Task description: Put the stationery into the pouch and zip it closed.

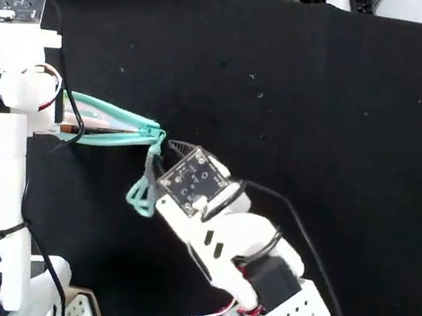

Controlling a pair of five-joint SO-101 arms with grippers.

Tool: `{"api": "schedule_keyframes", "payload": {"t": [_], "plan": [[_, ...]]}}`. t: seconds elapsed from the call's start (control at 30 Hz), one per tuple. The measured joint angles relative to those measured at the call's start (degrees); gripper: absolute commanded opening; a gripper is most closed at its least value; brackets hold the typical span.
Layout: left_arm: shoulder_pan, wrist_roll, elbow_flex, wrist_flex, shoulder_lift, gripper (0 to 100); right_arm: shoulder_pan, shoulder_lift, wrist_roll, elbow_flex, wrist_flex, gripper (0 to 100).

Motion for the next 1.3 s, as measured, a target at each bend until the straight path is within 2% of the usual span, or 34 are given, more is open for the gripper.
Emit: {"api": "schedule_keyframes", "payload": {"t": [0.17, 0.4, 0.63, 0.87, 1.3], "plan": [[0.00, 0.00, 0.00, 0.00, 0.00, 3, 0.00, 0.00, 0.00, 0.00, 0.00, 18.5], [0.00, 0.00, 0.00, 0.00, 0.00, 3, 0.00, 0.00, 0.00, 0.00, -0.26, 14.8], [0.00, 0.00, 0.00, 0.00, 0.00, 3, 0.00, 3.34, -0.09, -0.09, -6.51, 14.5], [0.00, 0.00, 0.00, 0.00, 0.00, 3, 0.00, 9.23, -0.09, -0.70, -7.21, 14.5], [0.00, 0.00, 0.00, 0.00, 0.00, 3, 0.00, 9.41, -0.09, -0.70, -7.21, 14.4]]}}
